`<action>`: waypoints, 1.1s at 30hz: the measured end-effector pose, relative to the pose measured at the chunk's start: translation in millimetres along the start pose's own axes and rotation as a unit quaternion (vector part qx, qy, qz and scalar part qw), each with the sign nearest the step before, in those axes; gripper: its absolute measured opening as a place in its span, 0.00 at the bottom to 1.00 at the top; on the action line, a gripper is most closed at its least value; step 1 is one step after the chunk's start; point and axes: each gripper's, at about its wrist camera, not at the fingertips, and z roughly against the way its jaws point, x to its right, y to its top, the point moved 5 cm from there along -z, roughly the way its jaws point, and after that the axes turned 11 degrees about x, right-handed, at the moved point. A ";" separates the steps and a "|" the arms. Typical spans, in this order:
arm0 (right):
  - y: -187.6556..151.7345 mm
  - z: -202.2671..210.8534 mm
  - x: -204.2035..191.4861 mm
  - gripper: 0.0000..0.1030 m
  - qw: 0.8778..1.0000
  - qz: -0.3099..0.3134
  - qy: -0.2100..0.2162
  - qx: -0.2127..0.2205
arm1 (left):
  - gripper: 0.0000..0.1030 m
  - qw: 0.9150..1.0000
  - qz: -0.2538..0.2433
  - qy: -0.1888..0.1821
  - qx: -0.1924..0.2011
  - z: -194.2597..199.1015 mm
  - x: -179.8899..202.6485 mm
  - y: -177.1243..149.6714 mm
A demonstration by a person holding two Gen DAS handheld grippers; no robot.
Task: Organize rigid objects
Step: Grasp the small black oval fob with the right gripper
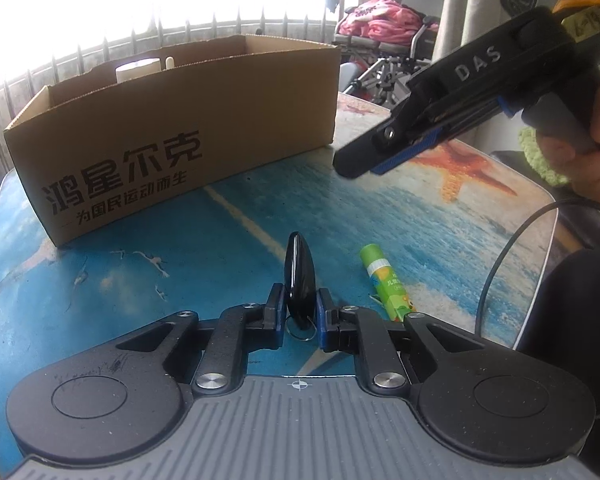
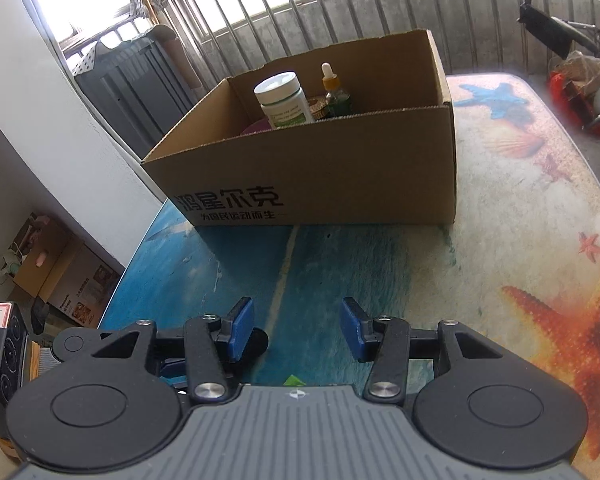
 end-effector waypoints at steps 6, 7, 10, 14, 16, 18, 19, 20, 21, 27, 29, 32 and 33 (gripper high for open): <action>-9.7 -14.9 -4.0 0.61 0.995 -0.079 0.059 -0.026 | 0.14 0.998 -0.040 0.017 0.043 17.1 7.5 20.4; -8.4 -15.7 -4.3 0.62 0.993 -0.093 0.069 -0.023 | 0.14 0.997 -0.048 0.021 0.047 18.5 8.9 22.5; -5.5 -18.5 -2.0 0.63 0.987 -0.135 0.087 -0.019 | 0.14 0.996 -0.054 0.024 0.065 24.0 11.8 28.4; -7.1 -22.9 -1.7 0.53 0.979 -0.169 0.113 -0.025 | 0.14 0.995 -0.061 0.024 0.075 25.9 16.5 30.9; -6.9 -20.7 -4.4 0.37 0.976 -0.176 0.128 -0.009 | 0.14 0.995 -0.067 0.025 0.076 24.7 17.6 30.4; -4.6 -17.0 -8.8 0.35 0.979 -0.158 0.126 0.006 | 0.14 0.994 -0.065 0.025 0.081 26.2 16.9 32.7; -1.0 -15.2 -11.3 0.34 0.980 -0.152 0.124 0.013 | 0.14 0.994 -0.069 0.026 0.083 27.2 16.6 35.5; 3.6 -13.5 -13.3 0.34 0.981 -0.147 0.127 0.018 | 0.14 0.993 -0.073 0.027 0.087 29.1 15.7 39.1; 9.8 -11.5 -15.0 0.34 0.981 -0.146 0.129 0.023 | 0.14 0.992 -0.080 0.028 0.094 30.9 13.6 45.3; 85.0 -19.2 -33.4 0.34 0.983 -0.104 0.145 0.043 | 0.14 0.986 -0.108 0.042 0.119 27.7 -24.7 104.9; 116.2 -32.5 -39.1 0.35 0.985 -0.086 0.140 0.047 | 0.14 0.986 -0.117 0.041 0.111 18.7 -43.9 124.6; 147.6 -58.2 -40.3 0.35 0.986 -0.098 0.129 0.049 | 0.14 0.988 -0.116 0.043 0.092 0.4 -75.5 148.6; 152.6 -67.1 -41.2 0.34 0.986 -0.102 0.122 0.045 | 0.14 0.988 -0.125 0.044 0.077 -6.9 -83.4 153.4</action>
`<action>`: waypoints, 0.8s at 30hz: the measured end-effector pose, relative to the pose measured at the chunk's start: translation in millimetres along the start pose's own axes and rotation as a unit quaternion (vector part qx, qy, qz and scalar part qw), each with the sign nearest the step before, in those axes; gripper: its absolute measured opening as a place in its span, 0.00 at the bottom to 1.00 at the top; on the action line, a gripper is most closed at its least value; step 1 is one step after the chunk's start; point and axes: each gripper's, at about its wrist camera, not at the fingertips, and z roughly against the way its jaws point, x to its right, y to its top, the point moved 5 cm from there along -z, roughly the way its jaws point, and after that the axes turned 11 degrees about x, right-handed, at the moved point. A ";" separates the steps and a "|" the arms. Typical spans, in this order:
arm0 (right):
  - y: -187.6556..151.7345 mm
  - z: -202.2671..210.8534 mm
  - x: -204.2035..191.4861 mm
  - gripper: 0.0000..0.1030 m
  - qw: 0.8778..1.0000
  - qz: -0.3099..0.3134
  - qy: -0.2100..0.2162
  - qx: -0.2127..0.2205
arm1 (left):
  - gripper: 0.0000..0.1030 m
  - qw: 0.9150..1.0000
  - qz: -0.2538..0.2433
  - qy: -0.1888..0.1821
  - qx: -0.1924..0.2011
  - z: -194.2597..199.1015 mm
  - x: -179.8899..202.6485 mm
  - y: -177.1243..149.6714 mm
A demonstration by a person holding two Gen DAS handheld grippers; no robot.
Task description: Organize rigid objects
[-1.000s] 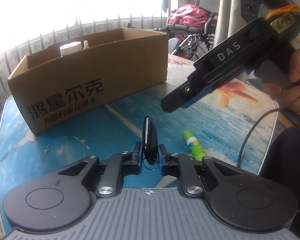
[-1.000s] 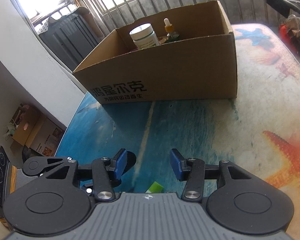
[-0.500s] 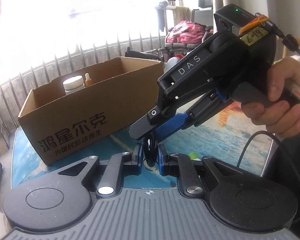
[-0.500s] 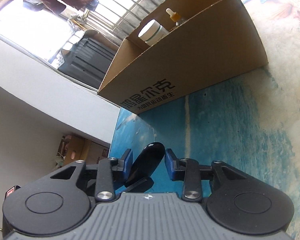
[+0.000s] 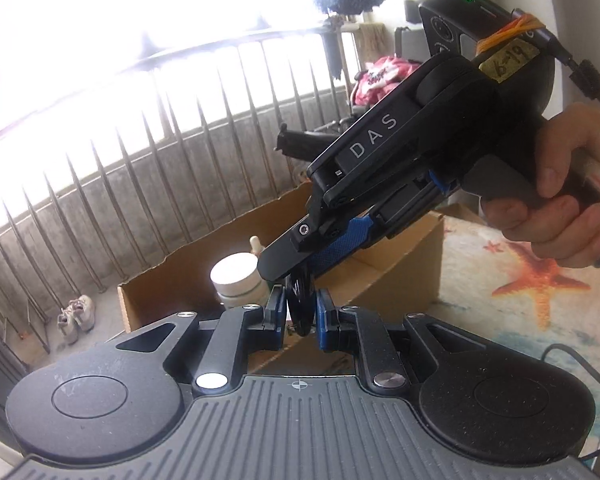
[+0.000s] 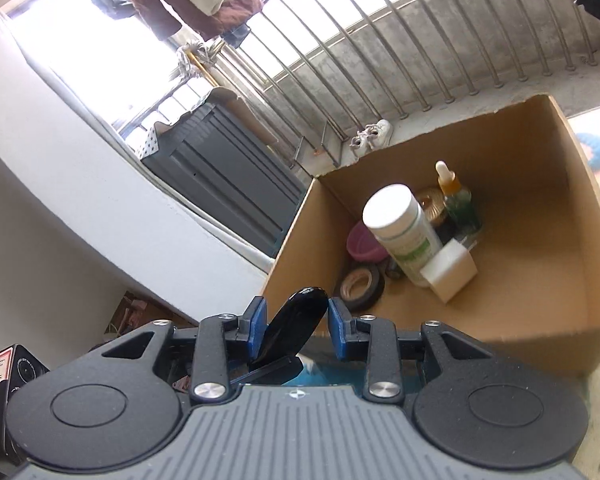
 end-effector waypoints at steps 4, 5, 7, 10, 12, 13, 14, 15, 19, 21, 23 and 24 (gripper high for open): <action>13.2 -36.3 8.3 0.35 1.000 0.001 -0.019 0.000 | 0.14 0.998 -0.045 -0.019 -0.049 -30.6 -25.4 0.7; 13.9 -40.6 11.4 0.35 1.000 -0.002 -0.022 0.002 | 0.14 0.996 -0.053 -0.029 -0.059 -37.2 -30.0 -0.2; 13.3 -50.2 17.6 0.35 1.000 -0.006 -0.028 -0.007 | 0.14 0.992 -0.068 -0.050 -0.090 -48.6 -36.3 -4.9; 9.7 -63.2 25.0 0.35 0.999 -0.009 -0.036 -0.024 | 0.14 0.983 -0.088 -0.081 -0.140 -63.5 -41.4 -13.4; 7.6 -69.0 28.2 0.36 0.999 -0.012 -0.040 -0.032 | 0.14 0.976 -0.105 -0.093 -0.167 -69.9 -40.7 -17.3; 6.6 -72.6 29.4 0.36 0.998 -0.011 -0.044 -0.039 | 0.14 0.971 -0.118 -0.101 -0.184 -72.1 -39.2 -20.2; 5.8 -75.5 30.0 0.37 0.998 -0.006 -0.047 -0.046 | 0.14 0.966 -0.129 -0.108 -0.197 -74.7 -38.9 -23.1; 4.8 -77.1 30.8 0.37 0.997 -0.005 -0.049 -0.051 | 0.14 0.960 -0.138 -0.116 -0.215 -76.3 -39.8 -26.2; -1.5 -76.5 31.8 0.41 0.996 0.010 -0.061 -0.068 | 0.14 0.942 -0.173 -0.085 -0.275 -91.1 -52.6 -36.8; -2.3 -73.6 33.0 0.41 0.996 0.017 -0.061 -0.064 | 0.13 0.931 -0.172 -0.085 -0.311 -101.1 -58.6 -43.8; -3.3 -71.3 36.4 0.41 0.996 0.018 -0.059 -0.064 | 0.13 0.920 -0.173 -0.088 -0.340 -109.9 -59.9 -52.1; -4.0 -70.5 37.8 0.41 0.996 0.015 -0.057 -0.065 | 0.13 0.910 -0.183 -0.088 -0.362 -115.4 -60.6 -58.6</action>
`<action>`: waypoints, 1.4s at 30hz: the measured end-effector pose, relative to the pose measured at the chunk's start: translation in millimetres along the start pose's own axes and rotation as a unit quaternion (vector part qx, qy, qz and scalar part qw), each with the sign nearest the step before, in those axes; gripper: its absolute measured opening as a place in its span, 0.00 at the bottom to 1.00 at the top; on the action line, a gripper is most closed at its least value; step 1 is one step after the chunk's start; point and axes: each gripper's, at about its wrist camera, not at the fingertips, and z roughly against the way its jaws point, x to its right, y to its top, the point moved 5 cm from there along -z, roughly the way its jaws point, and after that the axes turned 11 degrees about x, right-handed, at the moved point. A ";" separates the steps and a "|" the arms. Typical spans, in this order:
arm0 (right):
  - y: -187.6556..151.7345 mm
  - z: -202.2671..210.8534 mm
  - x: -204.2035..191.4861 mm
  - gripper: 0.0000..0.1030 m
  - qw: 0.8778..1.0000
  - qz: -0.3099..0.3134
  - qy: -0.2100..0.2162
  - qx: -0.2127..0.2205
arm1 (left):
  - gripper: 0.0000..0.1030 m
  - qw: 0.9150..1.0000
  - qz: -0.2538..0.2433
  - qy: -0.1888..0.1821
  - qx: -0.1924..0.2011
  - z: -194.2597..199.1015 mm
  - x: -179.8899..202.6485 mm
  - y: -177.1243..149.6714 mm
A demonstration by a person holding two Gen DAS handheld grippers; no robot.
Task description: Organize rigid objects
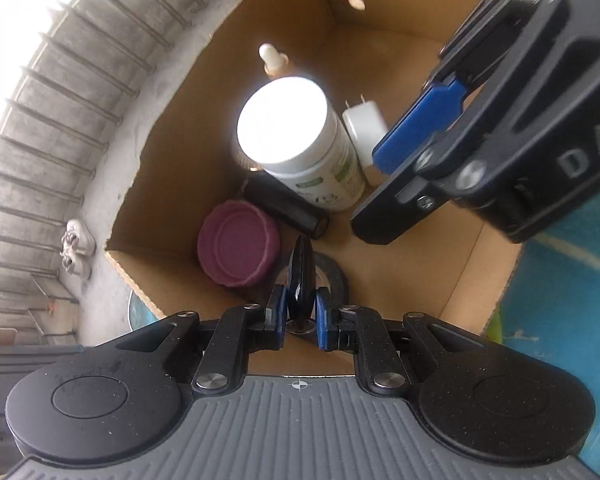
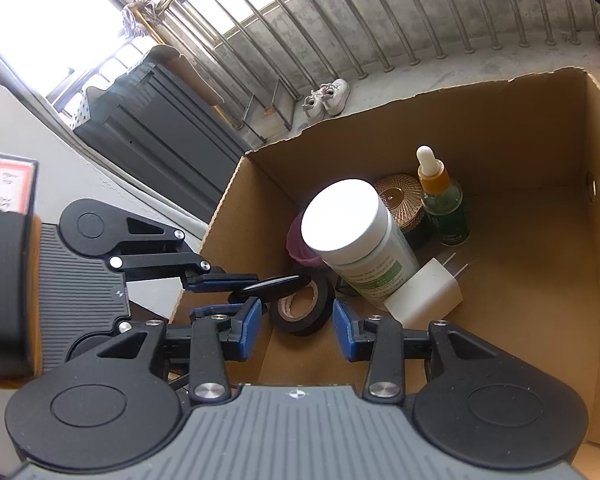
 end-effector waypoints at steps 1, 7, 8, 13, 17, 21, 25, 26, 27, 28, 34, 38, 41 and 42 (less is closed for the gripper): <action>-0.7 0.3 1.6 0.41 1.000 -0.004 0.002 -0.003 | 0.14 1.000 -0.012 0.002 -0.019 -7.4 -1.3 0.8; -7.8 2.8 15.5 0.41 1.000 -0.022 0.000 -0.006 | 0.14 0.996 -0.003 0.000 -0.084 -26.7 -0.6 2.5; -9.5 2.4 17.6 0.41 1.000 -0.028 0.003 -0.008 | 0.14 0.996 0.002 -0.001 -0.088 -27.4 -0.7 2.2; -11.0 6.4 17.4 0.41 1.000 -0.015 -0.003 0.000 | 0.17 0.995 0.007 0.020 -0.094 -29.3 -5.1 0.2; -9.3 13.0 10.7 0.41 1.000 -0.007 -0.001 0.008 | 0.30 0.996 0.033 0.024 -0.078 -15.7 -9.6 -3.8; -10.1 24.2 3.0 0.42 1.000 0.015 0.001 0.026 | 0.38 0.995 0.074 0.063 0.010 19.5 -20.5 -8.3; -16.7 39.8 -0.8 0.42 0.999 0.026 0.019 0.039 | 0.38 0.975 0.145 0.080 0.151 81.1 -4.2 -17.3; -19.2 43.8 -1.2 0.42 0.998 0.029 0.023 0.043 | 0.38 0.967 0.158 0.076 0.186 95.3 7.0 -24.1; -22.7 49.4 -1.1 0.42 0.998 0.031 0.026 0.049 | 0.38 0.960 0.165 0.072 0.216 106.2 19.6 -31.2; -26.6 54.6 -2.2 0.42 0.997 0.036 0.031 0.053 | 0.38 0.954 0.170 0.066 0.237 113.5 33.3 -38.1; -44.6 85.7 -10.4 0.42 0.993 0.080 0.030 0.087 | 0.39 0.944 0.192 -0.016 0.267 83.4 98.0 -70.2; -48.9 104.4 -11.3 0.42 0.993 0.057 0.046 0.088 | 0.39 0.943 0.192 -0.022 0.269 52.2 101.9 -72.7; -58.0 111.3 -12.1 0.42 0.994 0.063 0.036 0.087 | 0.42 0.940 0.200 -0.046 0.271 31.6 98.0 -74.8; -61.3 111.7 -12.2 0.42 0.994 0.068 0.030 0.085 | 0.42 0.940 0.203 -0.049 0.268 27.8 98.2 -75.3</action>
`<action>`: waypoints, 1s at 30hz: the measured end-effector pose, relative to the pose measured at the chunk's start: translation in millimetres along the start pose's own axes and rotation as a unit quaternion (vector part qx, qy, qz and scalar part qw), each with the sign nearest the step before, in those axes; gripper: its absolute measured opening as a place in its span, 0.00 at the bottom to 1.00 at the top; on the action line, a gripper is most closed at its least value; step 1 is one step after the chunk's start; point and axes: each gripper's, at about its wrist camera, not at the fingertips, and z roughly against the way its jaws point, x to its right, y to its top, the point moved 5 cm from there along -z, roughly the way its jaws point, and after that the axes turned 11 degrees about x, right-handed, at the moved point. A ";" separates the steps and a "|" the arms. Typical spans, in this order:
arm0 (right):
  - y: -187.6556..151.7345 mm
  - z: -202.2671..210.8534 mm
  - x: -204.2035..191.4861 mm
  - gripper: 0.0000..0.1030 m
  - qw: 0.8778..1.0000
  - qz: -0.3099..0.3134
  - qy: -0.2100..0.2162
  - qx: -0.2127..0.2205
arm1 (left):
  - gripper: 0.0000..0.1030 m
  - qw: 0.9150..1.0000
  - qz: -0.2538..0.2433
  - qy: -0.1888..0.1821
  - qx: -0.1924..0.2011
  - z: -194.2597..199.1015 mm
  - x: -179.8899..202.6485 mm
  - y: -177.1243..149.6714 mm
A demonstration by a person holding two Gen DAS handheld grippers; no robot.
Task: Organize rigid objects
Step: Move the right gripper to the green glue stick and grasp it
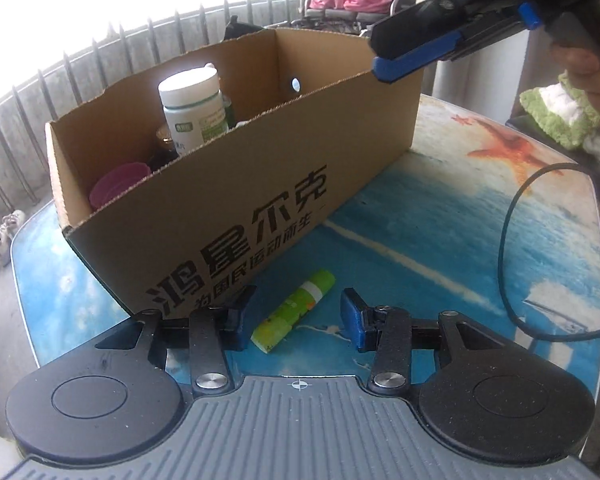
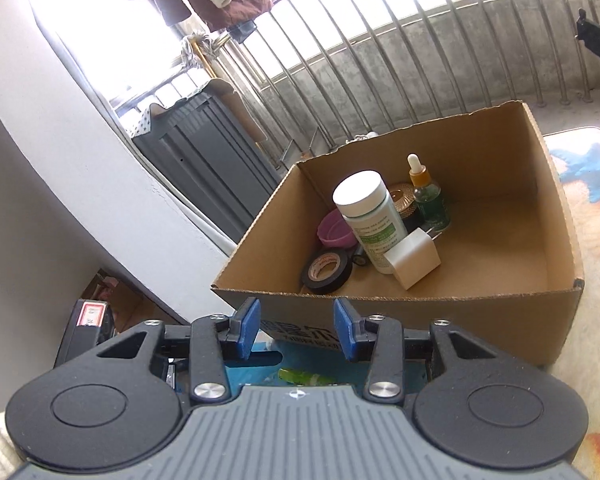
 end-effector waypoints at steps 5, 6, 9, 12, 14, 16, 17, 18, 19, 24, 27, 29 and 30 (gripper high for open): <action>-31.6 0.0 4.8 0.42 0.999 -0.022 0.004 -0.031 | 0.14 0.999 0.031 -0.009 -0.017 -3.6 3.6 -22.1; -38.1 -2.6 6.9 0.42 0.999 -0.026 0.002 -0.039 | 0.14 0.999 0.030 -0.006 -0.017 -2.5 5.8 -23.1; -54.7 -13.7 14.8 0.42 0.997 -0.046 -0.002 -0.060 | 0.14 0.999 0.041 0.005 -0.011 1.6 12.3 -27.6; -67.9 -24.3 20.7 0.42 0.994 -0.077 0.006 -0.073 | 0.13 0.999 0.031 0.020 0.010 9.8 24.5 -31.8; -77.8 -30.9 22.6 0.42 0.991 -0.104 0.018 -0.088 | 0.13 0.999 0.032 0.013 0.022 15.5 33.8 -28.9; -84.9 -34.0 24.3 0.42 0.986 -0.136 0.032 -0.095 | 0.13 0.999 0.012 0.014 0.035 20.6 44.8 -23.4; -87.1 -35.1 24.9 0.42 0.983 -0.149 0.037 -0.096 | 0.13 0.999 0.014 0.014 0.047 23.8 48.5 -20.3; -89.1 -36.1 25.4 0.42 0.982 -0.158 0.041 -0.098 | 0.13 0.998 0.022 0.008 0.055 25.8 51.8 -16.5; -90.4 -37.9 25.5 0.42 0.981 -0.163 0.041 -0.099 | 0.13 0.998 0.026 0.003 0.062 27.8 55.1 -13.3; -84.3 -25.9 19.1 0.18 0.988 -0.136 0.057 -0.038 | 0.14 0.996 0.012 -0.006 0.083 43.3 68.1 3.9; -73.5 -19.7 13.4 0.17 0.988 -0.134 0.071 -0.022 | 0.14 0.996 0.011 -0.007 0.088 49.3 70.0 14.3; -64.2 -16.9 6.8 0.17 0.990 -0.123 0.074 -0.010 | 0.14 0.995 -0.011 0.001 0.098 55.2 74.5 20.9; -60.9 -15.8 3.0 0.17 0.990 -0.116 0.076 -0.009 | 0.14 0.995 -0.016 0.002 0.099 56.6 75.3 24.2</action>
